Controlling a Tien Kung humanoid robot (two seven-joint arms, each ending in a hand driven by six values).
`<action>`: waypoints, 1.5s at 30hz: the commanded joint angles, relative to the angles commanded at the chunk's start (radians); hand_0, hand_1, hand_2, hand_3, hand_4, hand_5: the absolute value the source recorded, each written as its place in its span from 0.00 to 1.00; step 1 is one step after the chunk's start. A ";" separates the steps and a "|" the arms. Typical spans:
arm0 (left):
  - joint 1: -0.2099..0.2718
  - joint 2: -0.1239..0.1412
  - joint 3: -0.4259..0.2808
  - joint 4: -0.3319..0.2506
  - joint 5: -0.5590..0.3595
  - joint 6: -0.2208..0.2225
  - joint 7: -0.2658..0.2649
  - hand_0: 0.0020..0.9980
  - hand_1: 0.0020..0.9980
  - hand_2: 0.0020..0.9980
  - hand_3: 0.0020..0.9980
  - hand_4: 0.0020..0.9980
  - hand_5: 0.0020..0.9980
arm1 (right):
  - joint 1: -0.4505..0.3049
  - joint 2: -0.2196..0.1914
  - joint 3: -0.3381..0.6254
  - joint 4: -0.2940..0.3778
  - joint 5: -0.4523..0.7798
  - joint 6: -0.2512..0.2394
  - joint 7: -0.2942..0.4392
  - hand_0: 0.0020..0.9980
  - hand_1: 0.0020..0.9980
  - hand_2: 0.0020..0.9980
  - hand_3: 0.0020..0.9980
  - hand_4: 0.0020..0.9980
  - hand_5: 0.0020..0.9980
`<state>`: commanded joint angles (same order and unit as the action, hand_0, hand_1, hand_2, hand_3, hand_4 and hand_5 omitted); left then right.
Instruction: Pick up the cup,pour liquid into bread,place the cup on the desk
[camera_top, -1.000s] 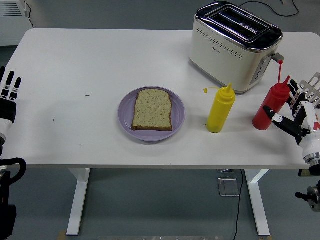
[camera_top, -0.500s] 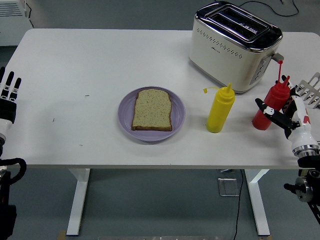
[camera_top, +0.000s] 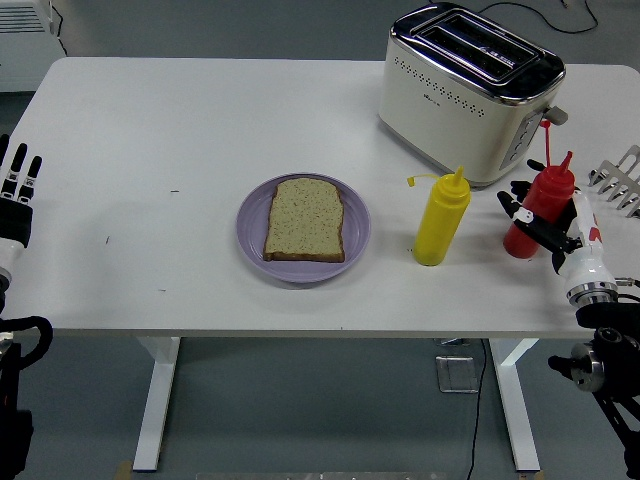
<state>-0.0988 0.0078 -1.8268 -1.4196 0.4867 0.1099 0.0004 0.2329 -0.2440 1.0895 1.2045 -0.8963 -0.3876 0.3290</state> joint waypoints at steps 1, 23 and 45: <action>0.000 0.000 0.000 0.000 0.000 0.000 0.000 0.79 0.73 0.73 0.69 0.51 1.00 | 0.002 0.001 -0.001 -0.003 0.004 -0.008 0.001 0.45 0.39 0.38 0.53 0.90 0.21; 0.001 -0.001 0.001 0.001 -0.001 0.002 0.001 0.79 0.74 0.73 0.69 0.51 1.00 | 0.028 0.013 -0.030 -0.025 0.151 -0.120 0.093 0.04 0.07 0.19 0.29 0.87 0.28; 0.006 -0.001 0.005 0.000 -0.001 0.002 0.000 0.79 0.73 0.73 0.69 0.52 1.00 | 0.043 -0.034 0.024 0.136 0.002 -0.120 0.034 0.01 0.04 0.18 0.30 0.80 0.36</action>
<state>-0.0924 0.0072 -1.8220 -1.4195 0.4860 0.1116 0.0001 0.2761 -0.2784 1.1138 1.3404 -0.8945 -0.5078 0.3631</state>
